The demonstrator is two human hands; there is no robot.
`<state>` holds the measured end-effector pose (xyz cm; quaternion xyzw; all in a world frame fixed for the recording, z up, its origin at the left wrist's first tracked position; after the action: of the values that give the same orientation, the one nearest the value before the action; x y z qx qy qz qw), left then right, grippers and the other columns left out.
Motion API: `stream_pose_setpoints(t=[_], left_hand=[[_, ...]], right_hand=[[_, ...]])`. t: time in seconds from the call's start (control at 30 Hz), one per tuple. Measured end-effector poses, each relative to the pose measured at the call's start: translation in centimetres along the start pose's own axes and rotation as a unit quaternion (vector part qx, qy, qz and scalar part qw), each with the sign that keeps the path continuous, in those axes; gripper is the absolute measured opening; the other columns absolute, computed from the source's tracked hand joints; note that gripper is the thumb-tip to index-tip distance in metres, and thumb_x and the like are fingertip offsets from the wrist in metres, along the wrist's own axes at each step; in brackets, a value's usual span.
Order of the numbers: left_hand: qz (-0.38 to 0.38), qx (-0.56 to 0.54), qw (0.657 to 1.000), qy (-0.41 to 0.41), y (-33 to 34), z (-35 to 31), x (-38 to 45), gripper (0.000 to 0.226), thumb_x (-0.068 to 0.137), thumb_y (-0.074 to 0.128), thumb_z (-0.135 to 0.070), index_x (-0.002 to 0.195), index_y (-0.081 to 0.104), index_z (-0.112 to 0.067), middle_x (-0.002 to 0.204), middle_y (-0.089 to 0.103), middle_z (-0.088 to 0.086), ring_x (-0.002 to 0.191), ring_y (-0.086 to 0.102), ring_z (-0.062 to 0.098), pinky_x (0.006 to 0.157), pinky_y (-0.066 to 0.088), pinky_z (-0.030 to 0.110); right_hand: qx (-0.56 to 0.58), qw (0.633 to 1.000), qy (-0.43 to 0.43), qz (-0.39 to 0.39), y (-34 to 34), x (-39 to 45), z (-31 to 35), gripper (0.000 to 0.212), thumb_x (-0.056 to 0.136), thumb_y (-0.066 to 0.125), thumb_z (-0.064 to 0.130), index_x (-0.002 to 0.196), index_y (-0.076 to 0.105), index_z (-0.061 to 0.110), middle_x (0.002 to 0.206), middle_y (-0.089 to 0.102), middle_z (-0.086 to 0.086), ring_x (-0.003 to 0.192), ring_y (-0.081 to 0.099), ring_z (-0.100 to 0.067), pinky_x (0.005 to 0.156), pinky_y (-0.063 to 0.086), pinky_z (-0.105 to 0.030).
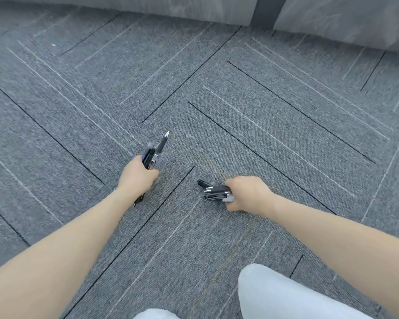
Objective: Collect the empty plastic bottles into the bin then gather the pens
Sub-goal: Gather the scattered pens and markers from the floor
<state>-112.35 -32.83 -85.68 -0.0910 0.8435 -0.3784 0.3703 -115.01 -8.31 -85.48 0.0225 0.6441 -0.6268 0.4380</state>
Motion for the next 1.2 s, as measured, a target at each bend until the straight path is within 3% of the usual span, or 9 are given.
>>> stream_pose_setpoints(t=[0.2,0.27,0.37,0.47,0.53,0.6,0.8,1.03,1.2], left_hand=[[-0.007,-0.045,0.998,-0.036,-1.3,0.7,-0.5,0.013,0.079,0.056,-0.016,0.085,0.045,-0.014,0.069,0.051,0.003,0.061,0.048,0.023,0.056,0.035,0.030],[-0.022,-0.089,0.994,-0.062,-2.7,0.7,-1.6,0.012,0.079,0.057,-0.014,0.078,0.045,-0.016,0.066,0.048,0.001,0.064,0.047,0.025,0.057,0.034,0.030],[-0.036,-0.184,0.976,-0.113,-5.3,0.4,-4.8,0.024,0.078,0.058,-0.011,0.068,0.038,-0.019,0.063,0.042,0.000,0.058,0.040,0.021,0.054,0.030,0.028],[-0.033,-0.288,0.946,-0.143,-8.6,-1.3,-9.3,0.025,0.081,0.057,-0.009,0.070,0.037,-0.019,0.066,0.041,0.000,0.057,0.037,0.015,0.053,0.031,0.027],[-0.046,-0.360,0.919,-0.151,-12.4,-3.3,-12.3,0.026,0.083,0.057,-0.008,0.072,0.038,-0.020,0.068,0.040,0.001,0.059,0.037,0.015,0.054,0.032,0.027],[-0.069,-0.420,0.894,-0.143,-17.4,-5.7,-15.3,0.026,0.083,0.058,-0.007,0.072,0.039,-0.022,0.069,0.042,0.001,0.061,0.039,0.015,0.055,0.034,0.027],[-0.130,-0.532,0.834,-0.060,-37.4,-11.6,-25.3,0.021,0.083,0.056,-0.004,0.075,0.041,-0.015,0.066,0.042,-0.001,0.061,0.042,0.015,0.059,0.034,0.029],[-0.192,-0.546,0.814,0.039,-62.9,-12.9,-40.8,0.017,0.080,0.062,-0.004,0.085,0.048,-0.012,0.064,0.043,0.000,0.059,0.042,0.018,0.063,0.042,0.040],[-0.251,-0.532,0.805,0.084,-77.9,-12.3,-53.0,0.015,0.078,0.065,-0.007,0.085,0.053,-0.011,0.063,0.047,0.000,0.056,0.045,0.020,0.065,0.044,0.045]], right_hand=[[-0.005,1.000,0.018,0.003,-0.4,0.5,0.3,0.024,0.080,0.061,0.032,0.097,0.056,0.016,0.083,0.056,0.005,0.072,0.057,-0.018,0.063,0.046,-0.026],[0.122,0.989,0.083,0.010,-1.9,-0.1,-0.1,0.017,0.081,0.061,0.028,0.091,0.055,0.017,0.079,0.059,0.003,0.065,0.058,-0.016,0.061,0.049,-0.027],[0.332,0.930,0.156,-0.010,-6.6,-1.6,0.8,0.012,0.080,0.060,0.017,0.077,0.049,0.016,0.066,0.051,0.002,0.053,0.046,-0.013,0.053,0.043,-0.026],[0.429,0.890,0.150,-0.026,-13.6,-3.7,4.3,0.011,0.079,0.058,0.011,0.075,0.049,0.015,0.067,0.053,-0.001,0.058,0.048,-0.016,0.059,0.044,-0.029],[0.468,0.875,0.124,-0.023,-19.0,-5.6,7.9,0.010,0.083,0.056,0.009,0.078,0.049,0.014,0.068,0.054,-0.001,0.055,0.047,-0.012,0.052,0.043,-0.022],[0.500,0.860,0.095,-0.030,-24.8,-7.7,12.2,0.010,0.085,0.055,0.009,0.078,0.049,0.013,0.065,0.053,0.000,0.053,0.045,-0.011,0.046,0.040,-0.018],[0.541,0.839,0.033,-0.053,-42.9,-15.5,25.5,0.011,0.082,0.060,0.014,0.076,0.050,0.013,0.060,0.053,-0.001,0.052,0.045,-0.016,0.051,0.038,-0.025],[0.525,0.843,-0.074,-0.089,-63.4,-27.1,40.1,0.012,0.081,0.056,0.008,0.074,0.046,0.010,0.057,0.046,-0.001,0.051,0.039,-0.014,0.046,0.035,-0.020],[0.492,0.848,-0.158,-0.119,-75.5,-37.1,52.3,0.022,0.077,0.058,0.010,0.058,0.049,0.013,0.050,0.049,0.001,0.047,0.046,-0.013,0.054,0.037,-0.024]])
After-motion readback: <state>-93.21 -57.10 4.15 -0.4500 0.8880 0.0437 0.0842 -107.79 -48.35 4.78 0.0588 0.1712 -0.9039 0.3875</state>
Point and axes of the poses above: each hand's wrist, its own x-axis towards the middle knuckle, its own y-axis out of the palm, z = x × y, the point moved 7 cm from there along x, towards the middle knuckle
